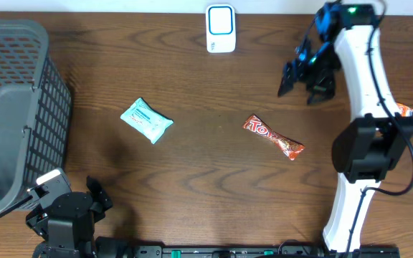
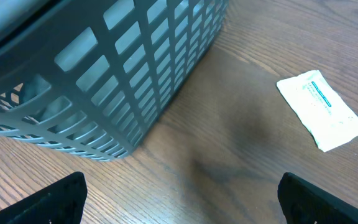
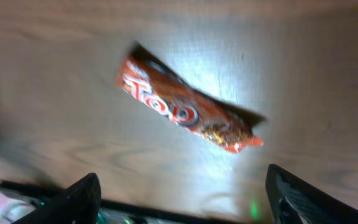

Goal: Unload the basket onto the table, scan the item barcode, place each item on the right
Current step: 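Carry the orange pack to the right table edge and release it, then move the right gripper to the red TOP bar and grasp it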

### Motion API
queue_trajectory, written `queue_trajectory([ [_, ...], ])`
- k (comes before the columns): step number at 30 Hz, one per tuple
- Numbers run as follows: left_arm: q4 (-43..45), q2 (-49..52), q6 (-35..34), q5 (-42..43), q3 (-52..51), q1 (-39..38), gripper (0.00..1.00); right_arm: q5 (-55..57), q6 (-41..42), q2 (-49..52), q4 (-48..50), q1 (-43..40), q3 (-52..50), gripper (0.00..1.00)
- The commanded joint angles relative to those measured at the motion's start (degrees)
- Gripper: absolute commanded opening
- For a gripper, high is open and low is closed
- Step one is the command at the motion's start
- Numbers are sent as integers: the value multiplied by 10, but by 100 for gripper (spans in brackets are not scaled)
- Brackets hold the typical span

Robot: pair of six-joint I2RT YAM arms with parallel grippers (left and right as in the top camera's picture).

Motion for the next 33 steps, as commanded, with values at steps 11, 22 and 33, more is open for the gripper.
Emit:
queue_trajectory([
  [11, -2, 0, -3, -3, 1, 3, 98, 334, 90, -11, 70, 220, -130, 94],
  [22, -2, 0, -3, -3, 1, 3, 98, 387, 90, -11, 217, 282, -270, 66],
  [33, -2, 0, -3, -3, 1, 3, 98, 416, 90, -11, 280, 310, -339, 59],
])
